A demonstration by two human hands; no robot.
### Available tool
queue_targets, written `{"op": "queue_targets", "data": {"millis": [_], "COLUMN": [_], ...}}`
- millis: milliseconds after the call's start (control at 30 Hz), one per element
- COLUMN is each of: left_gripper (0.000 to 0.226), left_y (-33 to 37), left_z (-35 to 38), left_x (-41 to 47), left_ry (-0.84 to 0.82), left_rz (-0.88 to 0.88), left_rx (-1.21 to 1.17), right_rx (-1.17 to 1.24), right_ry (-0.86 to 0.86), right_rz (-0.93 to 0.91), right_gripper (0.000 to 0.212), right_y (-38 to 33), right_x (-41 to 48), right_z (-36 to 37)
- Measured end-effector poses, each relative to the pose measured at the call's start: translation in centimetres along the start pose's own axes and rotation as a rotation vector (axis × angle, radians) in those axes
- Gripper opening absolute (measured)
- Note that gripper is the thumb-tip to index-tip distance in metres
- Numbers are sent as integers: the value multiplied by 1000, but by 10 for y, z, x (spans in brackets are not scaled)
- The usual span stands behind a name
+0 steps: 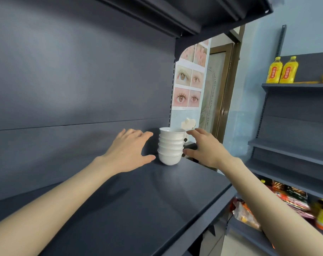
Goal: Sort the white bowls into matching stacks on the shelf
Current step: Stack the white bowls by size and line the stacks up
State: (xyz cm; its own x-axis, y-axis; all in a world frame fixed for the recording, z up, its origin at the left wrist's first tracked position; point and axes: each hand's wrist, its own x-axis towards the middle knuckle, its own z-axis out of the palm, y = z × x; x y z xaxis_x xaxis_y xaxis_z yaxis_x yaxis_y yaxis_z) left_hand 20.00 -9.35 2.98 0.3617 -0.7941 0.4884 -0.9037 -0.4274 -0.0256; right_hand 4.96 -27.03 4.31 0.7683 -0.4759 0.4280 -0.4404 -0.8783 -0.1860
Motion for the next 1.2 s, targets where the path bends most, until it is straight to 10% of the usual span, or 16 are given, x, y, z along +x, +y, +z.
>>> {"op": "queue_targets", "data": {"millis": [700, 1200], "left_gripper": [127, 76], "left_y": [37, 43], "left_z": [172, 197], "left_x": [124, 144], "left_ry": [-82, 31], "left_rz": [-628, -633], "left_rx": [-820, -1043], "right_rx": [840, 1162], "right_ry": [-336, -524], "right_rz": [-140, -245], "right_gripper": [112, 92], "right_y": [136, 146], "right_x": [172, 200], "right_z": [103, 141]}}
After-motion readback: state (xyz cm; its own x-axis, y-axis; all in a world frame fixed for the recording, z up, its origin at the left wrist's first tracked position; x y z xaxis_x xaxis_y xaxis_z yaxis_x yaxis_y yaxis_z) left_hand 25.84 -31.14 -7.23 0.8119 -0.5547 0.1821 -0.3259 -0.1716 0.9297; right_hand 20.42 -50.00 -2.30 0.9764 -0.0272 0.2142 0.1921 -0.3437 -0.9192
